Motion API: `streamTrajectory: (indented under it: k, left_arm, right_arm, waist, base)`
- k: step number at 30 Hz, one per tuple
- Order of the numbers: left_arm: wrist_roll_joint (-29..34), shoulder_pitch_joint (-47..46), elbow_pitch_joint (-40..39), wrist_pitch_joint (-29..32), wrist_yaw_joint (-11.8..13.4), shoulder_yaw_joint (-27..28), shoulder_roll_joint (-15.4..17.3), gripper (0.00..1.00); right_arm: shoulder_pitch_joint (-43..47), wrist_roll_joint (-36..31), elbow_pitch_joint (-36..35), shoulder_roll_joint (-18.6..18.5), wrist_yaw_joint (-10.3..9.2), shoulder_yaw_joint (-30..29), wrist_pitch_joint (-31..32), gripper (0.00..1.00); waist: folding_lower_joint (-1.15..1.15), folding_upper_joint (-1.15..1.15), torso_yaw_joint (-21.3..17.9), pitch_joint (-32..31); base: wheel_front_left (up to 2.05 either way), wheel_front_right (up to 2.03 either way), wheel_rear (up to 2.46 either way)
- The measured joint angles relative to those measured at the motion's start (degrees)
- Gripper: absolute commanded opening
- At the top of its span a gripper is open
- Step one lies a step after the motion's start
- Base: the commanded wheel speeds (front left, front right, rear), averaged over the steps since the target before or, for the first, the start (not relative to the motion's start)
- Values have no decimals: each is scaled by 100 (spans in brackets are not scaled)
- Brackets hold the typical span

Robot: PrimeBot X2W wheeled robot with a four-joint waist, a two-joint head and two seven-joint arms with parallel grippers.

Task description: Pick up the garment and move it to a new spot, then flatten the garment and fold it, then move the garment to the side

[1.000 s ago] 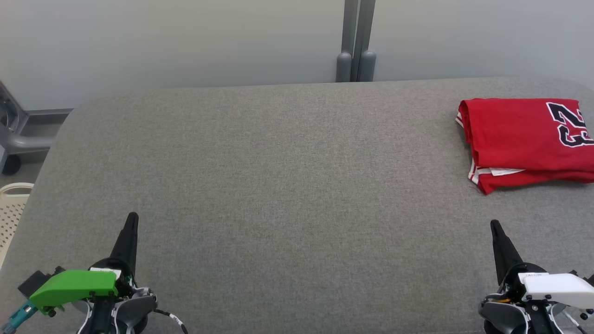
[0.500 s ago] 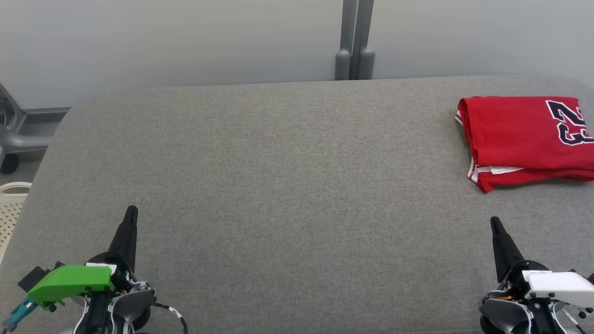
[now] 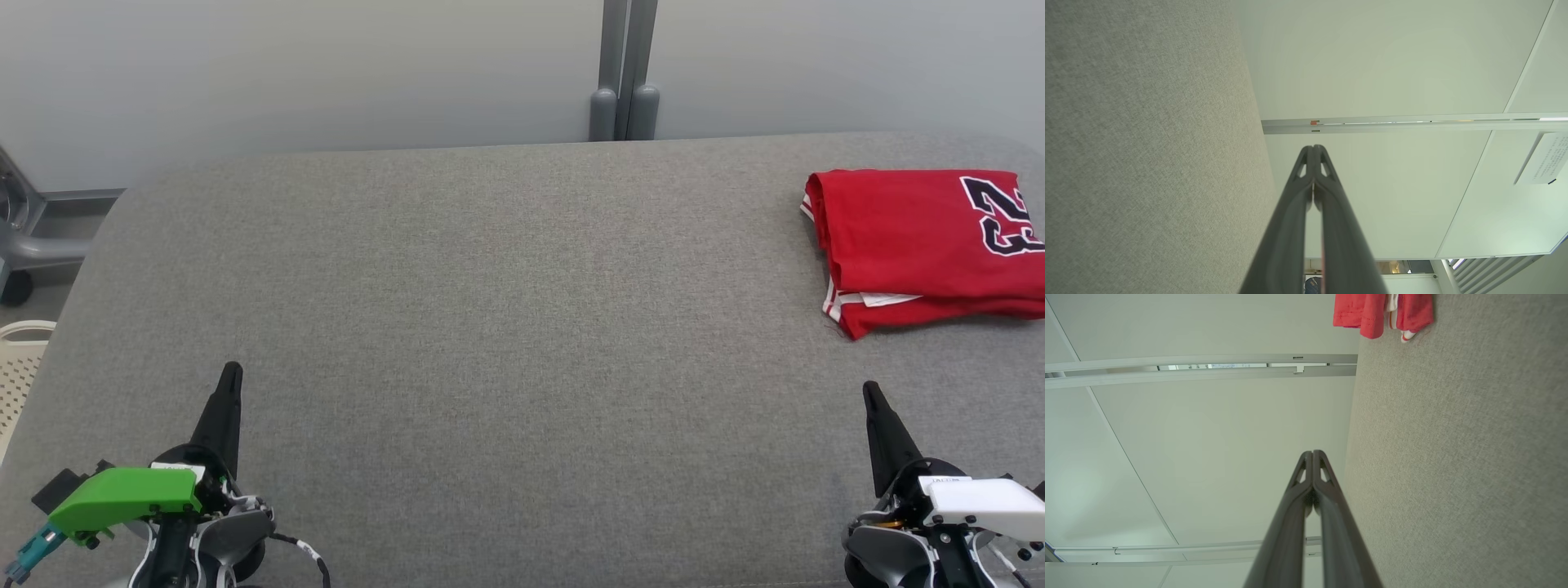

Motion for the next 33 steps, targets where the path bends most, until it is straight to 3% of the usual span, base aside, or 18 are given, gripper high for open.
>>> streamTrajectory:
  k: [33]
  left_arm:
    - [-1,0,0,0,-1,0,0,0]
  right_arm:
    - [0,0,0,0,0,0,0,0]
  waist:
    - [0,0,0,0]
  base:
    - [0,0,0]
